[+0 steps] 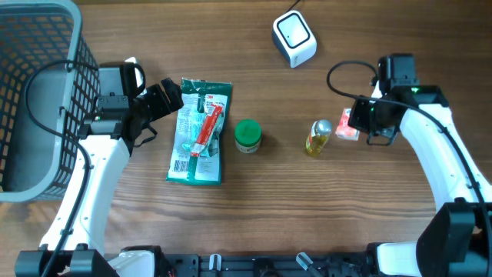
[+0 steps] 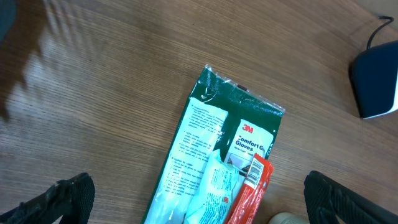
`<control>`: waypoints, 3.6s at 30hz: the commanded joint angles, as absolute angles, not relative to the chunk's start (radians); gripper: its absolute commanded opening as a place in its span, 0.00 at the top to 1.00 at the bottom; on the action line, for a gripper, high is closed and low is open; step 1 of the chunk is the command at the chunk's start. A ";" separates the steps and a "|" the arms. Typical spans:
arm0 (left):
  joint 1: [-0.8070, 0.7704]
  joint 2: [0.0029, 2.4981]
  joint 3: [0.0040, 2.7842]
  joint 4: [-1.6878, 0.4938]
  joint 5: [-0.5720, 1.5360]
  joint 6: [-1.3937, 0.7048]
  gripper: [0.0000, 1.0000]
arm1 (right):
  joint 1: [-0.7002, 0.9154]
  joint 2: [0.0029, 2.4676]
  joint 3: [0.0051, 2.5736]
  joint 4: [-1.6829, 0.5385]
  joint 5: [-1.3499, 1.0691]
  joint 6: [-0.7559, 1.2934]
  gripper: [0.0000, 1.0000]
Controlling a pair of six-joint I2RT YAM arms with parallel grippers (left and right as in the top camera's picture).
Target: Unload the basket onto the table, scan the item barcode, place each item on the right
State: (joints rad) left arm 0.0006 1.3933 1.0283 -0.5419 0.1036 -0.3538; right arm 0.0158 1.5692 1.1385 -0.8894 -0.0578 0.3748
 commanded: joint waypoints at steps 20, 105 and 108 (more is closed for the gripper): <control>0.005 1.380 1.046 -0.539 0.115 -0.348 0.00 | 0.014 1.547 1.096 -0.858 0.000 0.418 0.26; 0.005 1.380 1.046 -0.539 0.115 -0.348 0.00 | 0.370 1.565 1.169 -0.932 0.060 0.523 0.12; 0.005 1.380 1.046 -0.540 0.115 -0.348 0.00 | 0.370 1.565 1.169 -0.933 0.060 0.524 0.12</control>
